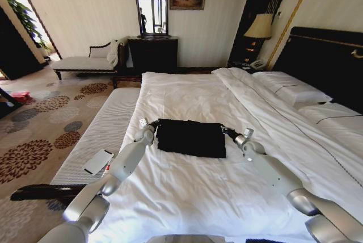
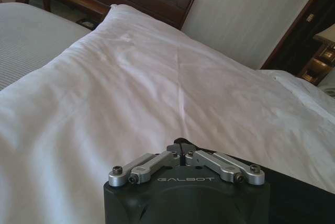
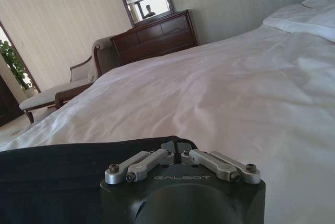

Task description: Fold the clothes on the bed.

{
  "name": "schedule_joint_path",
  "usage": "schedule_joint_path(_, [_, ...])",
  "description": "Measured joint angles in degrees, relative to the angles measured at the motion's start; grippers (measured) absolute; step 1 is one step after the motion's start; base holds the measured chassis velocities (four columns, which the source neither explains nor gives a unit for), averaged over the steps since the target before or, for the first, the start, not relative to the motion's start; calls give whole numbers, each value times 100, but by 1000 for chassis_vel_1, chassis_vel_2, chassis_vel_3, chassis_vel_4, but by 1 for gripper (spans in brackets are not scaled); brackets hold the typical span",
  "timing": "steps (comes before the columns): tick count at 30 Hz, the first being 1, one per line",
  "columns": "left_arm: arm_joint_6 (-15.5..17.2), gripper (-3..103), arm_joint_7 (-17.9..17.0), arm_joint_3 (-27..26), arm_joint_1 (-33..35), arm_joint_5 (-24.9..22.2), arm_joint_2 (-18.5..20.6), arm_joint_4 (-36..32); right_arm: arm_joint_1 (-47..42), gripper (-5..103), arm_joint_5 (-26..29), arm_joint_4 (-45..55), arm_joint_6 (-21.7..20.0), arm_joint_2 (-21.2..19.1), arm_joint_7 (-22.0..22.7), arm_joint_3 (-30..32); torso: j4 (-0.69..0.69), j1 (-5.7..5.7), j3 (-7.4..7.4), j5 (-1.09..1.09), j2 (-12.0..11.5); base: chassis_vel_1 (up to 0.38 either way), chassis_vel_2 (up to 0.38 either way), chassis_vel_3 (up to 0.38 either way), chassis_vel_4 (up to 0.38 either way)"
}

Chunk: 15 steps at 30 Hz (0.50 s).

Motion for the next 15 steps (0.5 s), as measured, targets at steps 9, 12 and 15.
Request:
schedule_joint_path(9, [-13,24,64,-8,-232,53,-192,164,204,32,0,-172,-38,65,59,-169,-3,0,0,1,0,0,0,0,0])
schedule_joint_path(12, [-8,34,44,-21,-315,119,-245,226,214,43,11,-113,-38,65,69,-176,-4,0,0,1,0,0,0,0,0])
schedule_joint_path(15, [15,45,-27,-12,-369,255,-197,262,129,59,26,104,-41,8,92,-128,0,0,0,1,0,0,0,0,0])
